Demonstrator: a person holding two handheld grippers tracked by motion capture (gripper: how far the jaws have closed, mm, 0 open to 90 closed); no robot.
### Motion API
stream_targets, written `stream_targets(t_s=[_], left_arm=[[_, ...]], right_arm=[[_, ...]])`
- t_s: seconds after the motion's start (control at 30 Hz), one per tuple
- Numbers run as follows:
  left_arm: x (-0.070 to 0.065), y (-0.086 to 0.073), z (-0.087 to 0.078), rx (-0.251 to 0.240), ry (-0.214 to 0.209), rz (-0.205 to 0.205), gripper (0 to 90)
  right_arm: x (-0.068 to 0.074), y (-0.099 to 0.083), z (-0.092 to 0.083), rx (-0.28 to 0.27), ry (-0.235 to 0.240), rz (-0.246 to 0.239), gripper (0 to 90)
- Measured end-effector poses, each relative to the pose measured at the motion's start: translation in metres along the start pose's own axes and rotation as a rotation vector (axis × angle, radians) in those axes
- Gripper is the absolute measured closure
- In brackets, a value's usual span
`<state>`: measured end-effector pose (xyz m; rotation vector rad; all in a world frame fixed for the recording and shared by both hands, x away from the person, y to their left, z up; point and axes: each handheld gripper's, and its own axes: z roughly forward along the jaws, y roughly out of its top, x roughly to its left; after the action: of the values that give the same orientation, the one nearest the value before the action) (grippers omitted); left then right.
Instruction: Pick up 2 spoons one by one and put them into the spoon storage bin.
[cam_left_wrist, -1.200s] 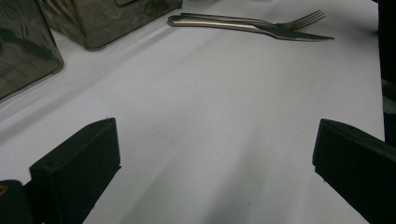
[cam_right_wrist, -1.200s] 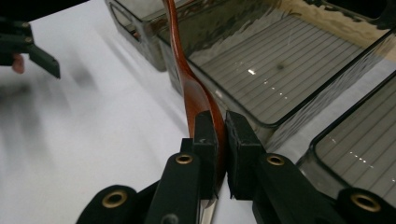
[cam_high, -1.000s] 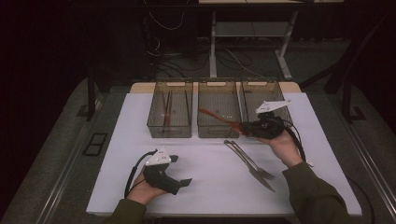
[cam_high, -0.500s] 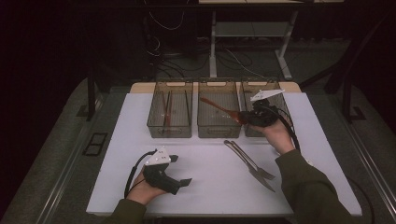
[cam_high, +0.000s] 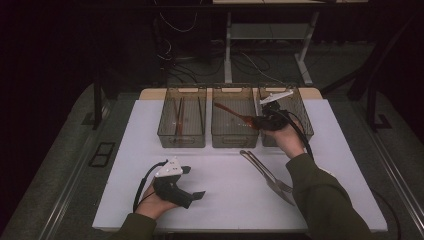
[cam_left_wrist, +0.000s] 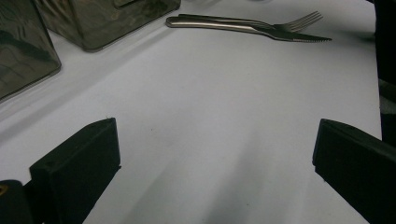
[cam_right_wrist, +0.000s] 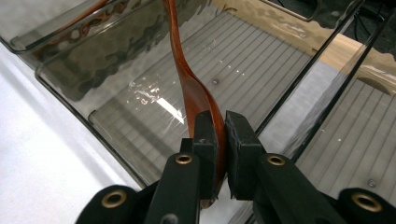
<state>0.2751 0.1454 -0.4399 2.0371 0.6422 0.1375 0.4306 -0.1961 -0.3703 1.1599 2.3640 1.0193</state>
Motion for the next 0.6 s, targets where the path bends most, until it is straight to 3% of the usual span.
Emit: stream_targets(t_s=[0.33, 0.6], left_arm=[[0.0, 0.0, 0.0, -0.005, 0.001, -0.005, 0.0], [0.001, 0.0, -0.001, -0.003, 0.005, -0.002, 0.0]], right_arm=[[-0.001, -0.003, 0.002, -0.024, 0.035, 0.023, 68.7], [-0.005, -0.01, -0.007, -0.063, 0.118, 0.045, 55.3]])
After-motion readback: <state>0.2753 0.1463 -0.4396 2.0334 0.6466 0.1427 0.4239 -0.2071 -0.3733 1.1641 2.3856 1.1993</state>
